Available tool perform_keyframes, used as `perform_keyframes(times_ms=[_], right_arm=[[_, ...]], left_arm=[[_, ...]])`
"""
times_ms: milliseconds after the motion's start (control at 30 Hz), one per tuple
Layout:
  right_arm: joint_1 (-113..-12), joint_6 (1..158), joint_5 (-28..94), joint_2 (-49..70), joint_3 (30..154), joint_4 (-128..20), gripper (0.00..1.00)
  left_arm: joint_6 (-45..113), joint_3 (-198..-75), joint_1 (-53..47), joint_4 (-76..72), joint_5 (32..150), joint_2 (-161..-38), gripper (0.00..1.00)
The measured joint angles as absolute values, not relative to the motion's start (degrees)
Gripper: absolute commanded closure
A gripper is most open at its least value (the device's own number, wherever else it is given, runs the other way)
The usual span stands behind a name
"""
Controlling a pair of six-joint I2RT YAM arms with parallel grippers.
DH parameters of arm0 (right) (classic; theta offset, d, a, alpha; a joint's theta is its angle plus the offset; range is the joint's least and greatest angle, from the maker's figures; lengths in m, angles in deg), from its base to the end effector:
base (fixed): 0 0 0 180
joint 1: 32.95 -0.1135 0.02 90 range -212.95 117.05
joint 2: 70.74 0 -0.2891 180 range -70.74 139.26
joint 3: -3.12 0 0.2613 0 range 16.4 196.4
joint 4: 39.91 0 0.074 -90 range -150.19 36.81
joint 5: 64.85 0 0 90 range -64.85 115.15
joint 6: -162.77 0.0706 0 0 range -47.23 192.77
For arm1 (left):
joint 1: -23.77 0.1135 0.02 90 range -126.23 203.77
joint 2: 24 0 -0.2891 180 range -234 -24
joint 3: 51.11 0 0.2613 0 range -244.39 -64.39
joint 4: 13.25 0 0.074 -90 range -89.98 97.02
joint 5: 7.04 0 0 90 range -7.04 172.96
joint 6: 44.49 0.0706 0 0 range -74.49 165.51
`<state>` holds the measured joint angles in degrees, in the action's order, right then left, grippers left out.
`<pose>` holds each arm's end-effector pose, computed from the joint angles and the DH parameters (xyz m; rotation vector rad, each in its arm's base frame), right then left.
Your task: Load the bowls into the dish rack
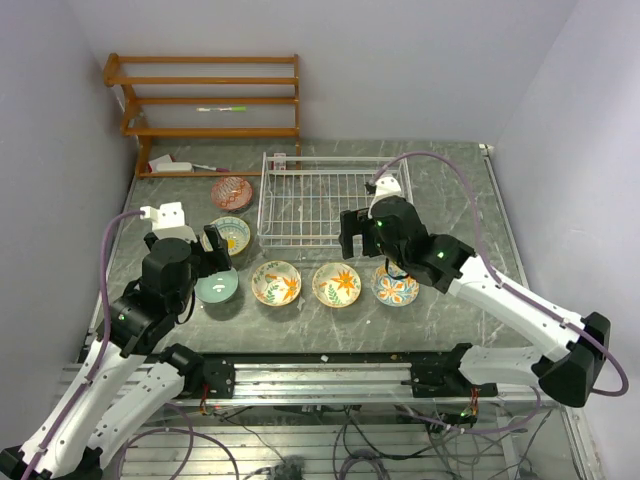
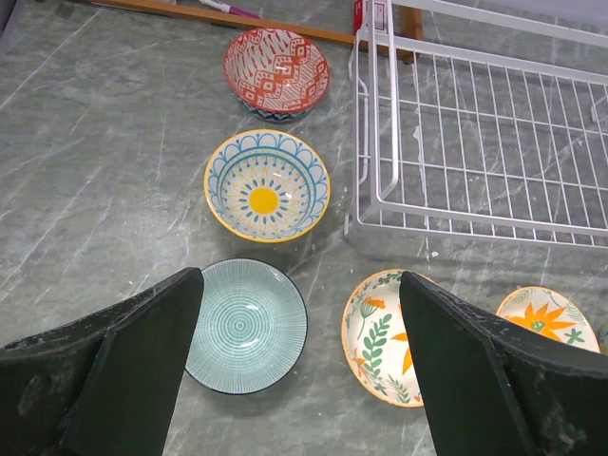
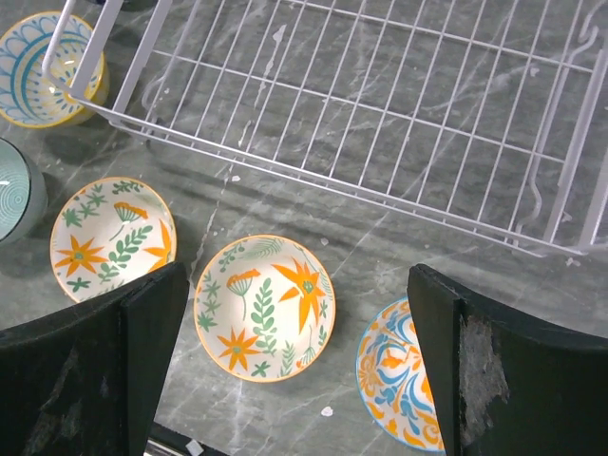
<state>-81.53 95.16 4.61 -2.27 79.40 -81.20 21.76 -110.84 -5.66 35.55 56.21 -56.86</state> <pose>0.2102 0.2008 0.3406 -0.2797 2.1150 0.3493 0.1353 -0.0398 0.3373 -0.2095 1.9029 -0.1695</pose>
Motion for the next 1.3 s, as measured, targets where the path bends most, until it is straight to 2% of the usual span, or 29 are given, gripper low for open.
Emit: perform_keyframes(times_ms=[333,433,567,800,1233,1300], right_arm=[[-81.6,97.3,0.5,-9.4,79.4,-85.9,0.01],[-81.6,98.9,-0.2,-11.0,78.4,-88.3,0.04],[-81.6,101.1,0.7,-13.7,73.4,-90.2,0.16],[-81.6,104.3,5.6,-14.3,64.3,-91.3,0.46],[-81.7,106.4,9.2,-8.3,57.4,-86.9,0.48],[-81.7,106.4,9.2,-7.0,57.1,-86.5,0.50]], left_arm=[[21.7,-110.8,-5.7,35.9,56.2,-57.0,0.04],[21.7,-110.8,-5.7,36.0,56.1,-56.9,0.05],[21.7,-110.8,-5.7,36.1,56.1,-56.3,0.05],[21.7,-110.8,-5.7,36.4,56.0,-56.1,0.05],[21.7,-110.8,-5.6,36.4,56.0,-55.7,0.05],[21.7,-110.8,-5.6,36.4,55.8,-55.7,0.04]])
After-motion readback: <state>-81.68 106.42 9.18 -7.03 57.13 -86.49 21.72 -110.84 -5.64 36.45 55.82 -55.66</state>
